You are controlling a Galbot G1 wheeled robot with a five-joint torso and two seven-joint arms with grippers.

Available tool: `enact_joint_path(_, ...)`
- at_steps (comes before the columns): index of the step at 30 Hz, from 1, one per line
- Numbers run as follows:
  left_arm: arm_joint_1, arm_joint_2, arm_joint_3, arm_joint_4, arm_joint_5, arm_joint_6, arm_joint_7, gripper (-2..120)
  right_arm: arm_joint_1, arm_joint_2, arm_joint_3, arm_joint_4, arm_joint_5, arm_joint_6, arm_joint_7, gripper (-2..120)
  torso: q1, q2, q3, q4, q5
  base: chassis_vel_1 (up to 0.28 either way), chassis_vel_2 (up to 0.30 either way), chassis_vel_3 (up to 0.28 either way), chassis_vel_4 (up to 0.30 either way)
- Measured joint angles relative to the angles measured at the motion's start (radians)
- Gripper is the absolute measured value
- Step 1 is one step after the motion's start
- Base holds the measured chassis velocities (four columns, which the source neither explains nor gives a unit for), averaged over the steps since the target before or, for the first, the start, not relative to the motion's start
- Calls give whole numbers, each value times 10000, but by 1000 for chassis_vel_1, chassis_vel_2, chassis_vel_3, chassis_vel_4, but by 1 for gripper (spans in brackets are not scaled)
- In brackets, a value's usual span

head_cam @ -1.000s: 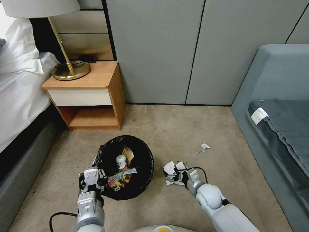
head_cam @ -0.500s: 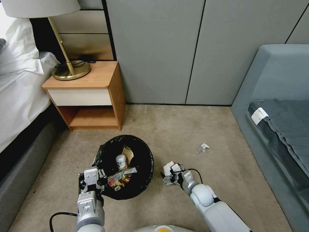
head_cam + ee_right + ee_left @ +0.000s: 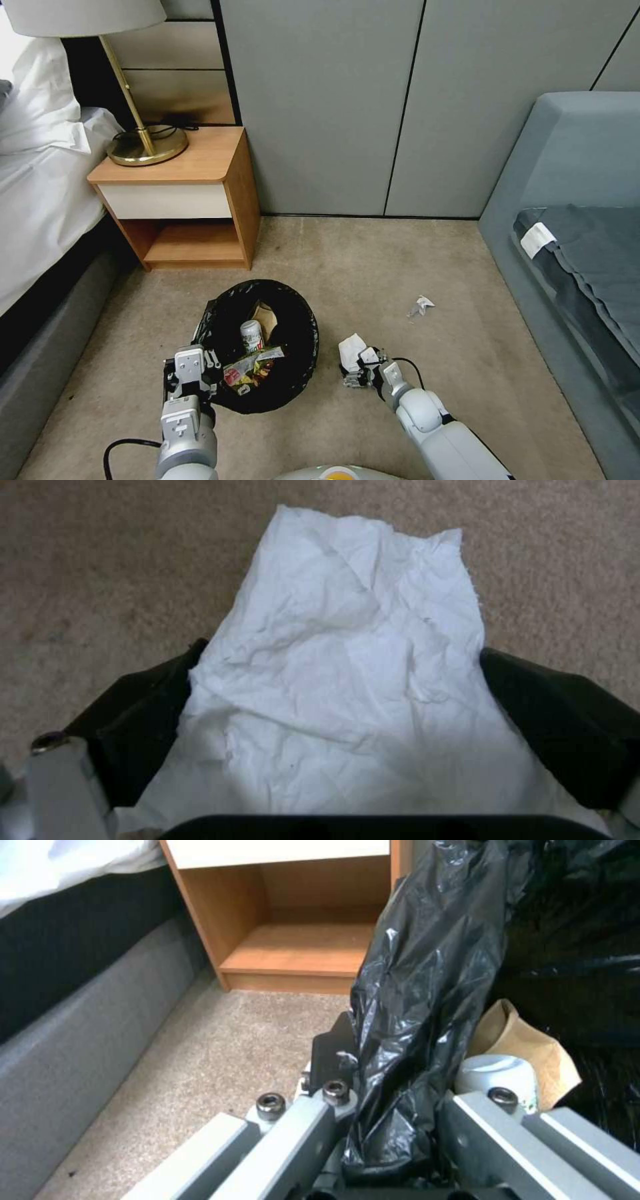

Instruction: Pick up the trash bin, then pick up the garbage from the floor and place it into the trash bin.

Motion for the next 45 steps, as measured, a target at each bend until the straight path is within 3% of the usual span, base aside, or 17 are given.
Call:
enact_joint_path(11, -18, 4, 12, 0, -5, -4, -5, 1, -33, 45, 62, -78, -84, 243, -45, 73, 0, 0, 0, 4, 4, 0, 0, 0, 0)
enact_joint_path(32, -86, 6, 56, 5, 0, -5, -7, 1, -301, -177, 287, 644, -203, 484, 69, 0, 1, -1, 1, -1, -1, 0, 0, 0, 0)
enact_joint_path(39, -58, 14, 83, -6, 20, -5, -6, 1, -516, -299, 379, 1349, -215, 580, 104, 0, 1, 0, 1, 1, 0, 0, 0, 0, 0)
enact_joint_path(45, -40, 27, 127, -16, 31, 6, -2, 1, -839, -480, 593, 3170, 48, 1144, 200, 0, 1, 0, 1, 1, 1, 0, 0, 0, 0)
